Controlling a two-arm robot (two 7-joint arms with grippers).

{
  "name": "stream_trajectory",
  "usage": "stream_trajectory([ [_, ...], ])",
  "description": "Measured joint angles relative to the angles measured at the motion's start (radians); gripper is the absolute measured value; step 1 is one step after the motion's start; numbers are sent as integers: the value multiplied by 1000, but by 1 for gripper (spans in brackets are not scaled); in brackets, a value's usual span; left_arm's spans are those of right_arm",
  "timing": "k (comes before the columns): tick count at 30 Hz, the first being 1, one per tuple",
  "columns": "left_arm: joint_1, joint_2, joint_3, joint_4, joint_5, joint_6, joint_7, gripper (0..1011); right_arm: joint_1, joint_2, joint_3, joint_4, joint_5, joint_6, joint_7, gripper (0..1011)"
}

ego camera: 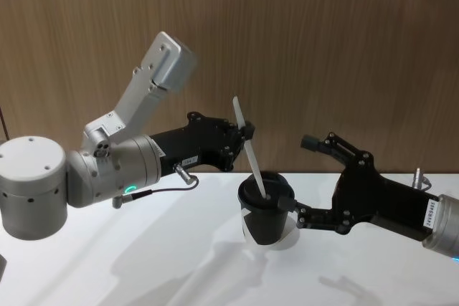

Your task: Pick up the straw with one hand, pass it to the other hand, and insert it into the cup.

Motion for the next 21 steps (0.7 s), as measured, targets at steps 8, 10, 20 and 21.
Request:
stream_trajectory([
  [8, -3, -4, 3, 9, 1, 1, -4, 7, 0, 0, 0, 0, 0, 0, 0, 1001],
  [10, -4, -5, 5, 12, 2, 1, -5, 8, 0, 0, 0, 0, 0, 0, 0, 1001],
  [20, -6, -9, 8, 22, 1, 0, -11, 50, 0, 0, 0, 0, 0, 0, 0, 1001],
  [21, -6, -9, 8, 22, 1, 0, -12, 66, 0, 0, 0, 0, 0, 0, 0, 1001],
])
